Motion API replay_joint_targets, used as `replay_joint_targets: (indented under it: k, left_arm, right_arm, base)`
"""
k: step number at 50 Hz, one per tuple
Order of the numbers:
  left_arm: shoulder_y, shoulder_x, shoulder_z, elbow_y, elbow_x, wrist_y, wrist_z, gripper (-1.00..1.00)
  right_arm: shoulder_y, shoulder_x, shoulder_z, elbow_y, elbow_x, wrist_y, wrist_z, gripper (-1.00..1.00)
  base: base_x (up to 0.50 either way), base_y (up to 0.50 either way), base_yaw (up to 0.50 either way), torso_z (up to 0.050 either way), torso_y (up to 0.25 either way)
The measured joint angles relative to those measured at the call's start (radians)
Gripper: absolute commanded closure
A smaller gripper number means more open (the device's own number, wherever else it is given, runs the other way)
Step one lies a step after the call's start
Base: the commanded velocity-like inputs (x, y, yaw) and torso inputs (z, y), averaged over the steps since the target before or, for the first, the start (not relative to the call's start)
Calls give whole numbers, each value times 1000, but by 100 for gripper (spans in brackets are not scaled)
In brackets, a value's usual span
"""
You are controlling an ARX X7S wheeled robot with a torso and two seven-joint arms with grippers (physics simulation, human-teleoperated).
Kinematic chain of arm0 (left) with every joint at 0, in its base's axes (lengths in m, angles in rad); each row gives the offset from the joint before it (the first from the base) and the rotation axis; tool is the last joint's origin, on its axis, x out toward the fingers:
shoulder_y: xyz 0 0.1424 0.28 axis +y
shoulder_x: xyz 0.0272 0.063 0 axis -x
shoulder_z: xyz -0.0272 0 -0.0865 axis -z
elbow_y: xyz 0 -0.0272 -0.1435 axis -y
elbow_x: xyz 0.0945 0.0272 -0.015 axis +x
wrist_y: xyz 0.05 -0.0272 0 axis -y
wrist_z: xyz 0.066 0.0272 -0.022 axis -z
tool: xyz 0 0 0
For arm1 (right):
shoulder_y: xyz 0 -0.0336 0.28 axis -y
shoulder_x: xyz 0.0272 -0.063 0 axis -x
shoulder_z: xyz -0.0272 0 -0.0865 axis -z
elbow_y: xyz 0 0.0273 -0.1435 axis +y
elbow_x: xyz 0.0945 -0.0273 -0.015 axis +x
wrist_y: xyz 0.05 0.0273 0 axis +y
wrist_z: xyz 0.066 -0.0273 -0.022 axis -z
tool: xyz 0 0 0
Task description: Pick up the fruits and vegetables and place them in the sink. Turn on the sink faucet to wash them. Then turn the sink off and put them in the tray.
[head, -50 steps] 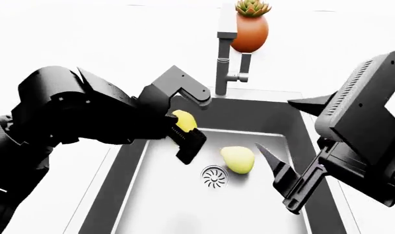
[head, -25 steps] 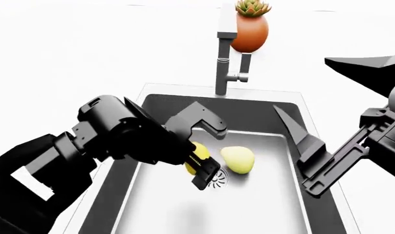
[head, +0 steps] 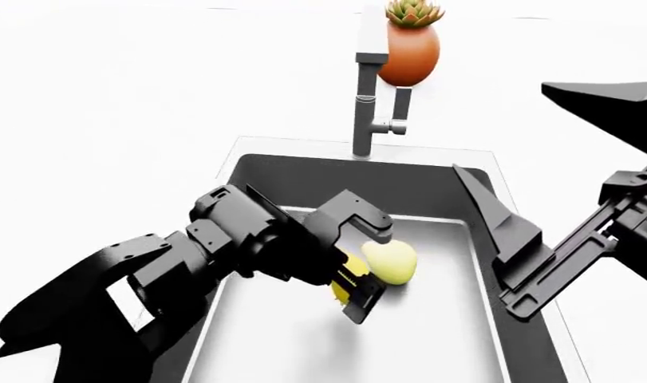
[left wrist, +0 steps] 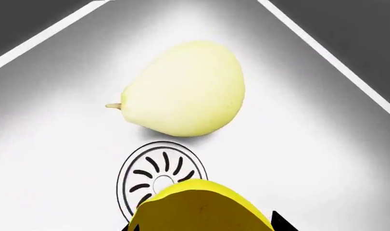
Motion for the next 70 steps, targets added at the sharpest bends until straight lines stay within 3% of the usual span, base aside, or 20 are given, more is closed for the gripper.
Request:
replay_joint_targets:
  k: [1,13,19,38,49,59,70]
  left_arm:
    - [-1,5,14,-10,-8,9,5,-100]
    - [-20,40,132,-66,-105,80,19,-100]
    - [-31,14,144,-16,-148,83,-14,-100]
    - [-68,-292,24,461,-385,19,-326,-100]
    - [-94,-464,-65,654,-495,20,-438,-100]
    - [-120,-573,-126,724,-507,51,-463,-100]
    - [-139,-640,-163,741,-512,70,-472,-100]
  right_arm:
    - [0,0,0,0,0,0,0,-100]
    - [-8,1,5,-1,-6,-6,-4,-100]
    - [-14,3,7,-4,-7,-9,-5,-100]
    - [-15,50,45,-22,44,-32,19,-100]
    - [-1,36,53,-18,45,-48,118,-100]
    - [7,-75,8,39,-92,-53,200,-100]
    - [21,-280,-110,220,-333,-99,174,-100]
  base:
    - [0,0,0,0,0]
    - [0,0,0,0,0]
    - [0,0,0,0,0]
    - [0,0,0,0,0]
    - [0,0,0,0,0]
    - [0,0,0,0,0]
    - [0,0,0,0,0]
